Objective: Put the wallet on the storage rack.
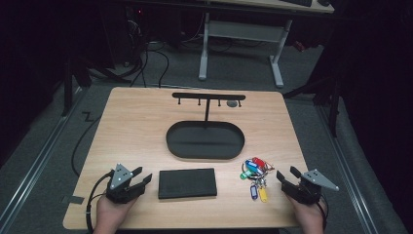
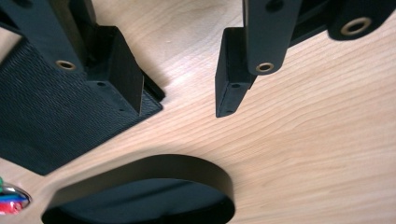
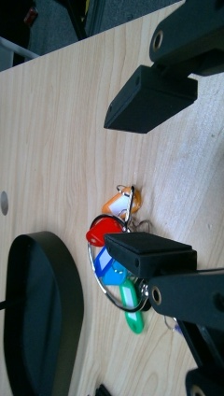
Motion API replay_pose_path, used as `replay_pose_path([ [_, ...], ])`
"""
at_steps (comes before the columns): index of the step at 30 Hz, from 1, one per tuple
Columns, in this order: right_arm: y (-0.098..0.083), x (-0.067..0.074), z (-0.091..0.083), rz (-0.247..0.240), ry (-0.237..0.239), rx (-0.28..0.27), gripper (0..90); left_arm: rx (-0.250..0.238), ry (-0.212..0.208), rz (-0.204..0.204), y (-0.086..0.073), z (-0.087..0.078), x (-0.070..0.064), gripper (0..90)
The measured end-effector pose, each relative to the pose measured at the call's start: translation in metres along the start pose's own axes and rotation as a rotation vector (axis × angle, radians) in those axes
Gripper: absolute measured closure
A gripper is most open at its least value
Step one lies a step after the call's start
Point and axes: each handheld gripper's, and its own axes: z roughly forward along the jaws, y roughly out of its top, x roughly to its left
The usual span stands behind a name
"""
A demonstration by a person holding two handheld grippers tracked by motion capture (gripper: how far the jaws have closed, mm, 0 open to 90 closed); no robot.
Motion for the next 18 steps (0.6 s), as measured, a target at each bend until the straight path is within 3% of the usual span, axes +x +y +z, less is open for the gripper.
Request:
replay_pose_path([
  [4,-0.002,0.0,0.006,-0.025,-0.004,0.015,38.6,0.025,-0.001,0.031,0.002,0.004,-0.006,55.8],
  [9,-0.002,0.0,0.002,-0.056,0.005,0.02,37.7,0.059,-0.028,0.054,0.003,0.011,-0.01,63.4],
  [18,0.001,-0.002,0.001,-0.049,-0.003,-0.03,40.5,0.119,-0.03,0.046,-0.003,0.012,-0.009,76.0],
])
